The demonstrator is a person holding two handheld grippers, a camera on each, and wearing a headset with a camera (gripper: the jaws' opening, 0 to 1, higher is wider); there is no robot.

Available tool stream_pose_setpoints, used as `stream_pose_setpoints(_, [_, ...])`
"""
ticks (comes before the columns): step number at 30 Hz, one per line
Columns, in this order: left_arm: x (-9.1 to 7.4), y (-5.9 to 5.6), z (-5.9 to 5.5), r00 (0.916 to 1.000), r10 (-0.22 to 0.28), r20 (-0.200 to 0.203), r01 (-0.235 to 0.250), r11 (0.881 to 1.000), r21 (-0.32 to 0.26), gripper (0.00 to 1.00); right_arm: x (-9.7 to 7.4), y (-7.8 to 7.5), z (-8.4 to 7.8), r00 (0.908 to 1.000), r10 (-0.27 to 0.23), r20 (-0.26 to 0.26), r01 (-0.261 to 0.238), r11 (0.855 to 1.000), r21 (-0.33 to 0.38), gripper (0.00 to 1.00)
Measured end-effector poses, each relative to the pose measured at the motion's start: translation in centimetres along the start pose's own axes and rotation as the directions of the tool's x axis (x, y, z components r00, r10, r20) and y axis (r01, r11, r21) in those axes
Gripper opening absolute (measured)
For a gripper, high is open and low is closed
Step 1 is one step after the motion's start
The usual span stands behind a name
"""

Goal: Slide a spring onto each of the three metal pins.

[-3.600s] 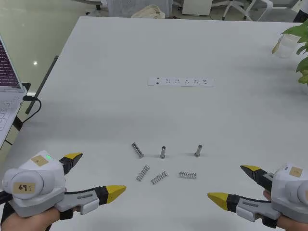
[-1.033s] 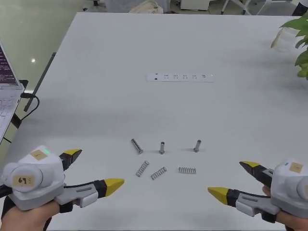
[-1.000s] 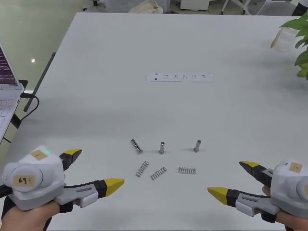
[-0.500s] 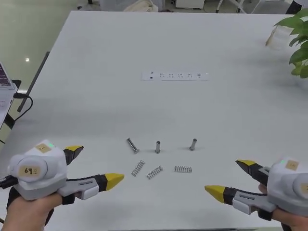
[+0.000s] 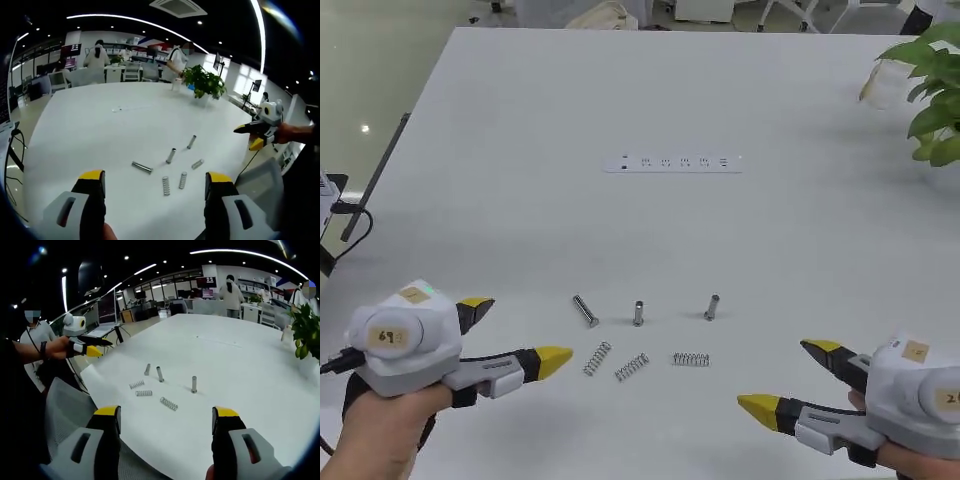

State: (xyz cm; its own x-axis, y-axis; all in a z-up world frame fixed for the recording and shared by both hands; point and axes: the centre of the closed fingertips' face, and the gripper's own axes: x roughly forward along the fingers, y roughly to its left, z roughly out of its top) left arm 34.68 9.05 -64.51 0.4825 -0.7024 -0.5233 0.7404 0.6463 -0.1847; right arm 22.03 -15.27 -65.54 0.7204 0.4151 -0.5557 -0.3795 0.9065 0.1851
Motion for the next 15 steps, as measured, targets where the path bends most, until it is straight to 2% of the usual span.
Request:
stream_pose_setpoints(5, [1.2, 0.8, 0.5, 0.9999, 0.007, 0.014, -0.007, 1.0, -0.028, 0.74, 0.0, -0.2, -0.1, 1.0, -0.001, -0.004, 0.001, 1.0, 0.002, 0.73])
stream_pose_setpoints(15, [3.7, 1.8, 0.1, 0.9999, 0.01, -0.007, -0.01, 0.998, -0.059, 0.68, -0.2, -0.7, -0.5, 0.9999, -0.011, -0.011, 0.011, 1.0, 0.016, 0.72])
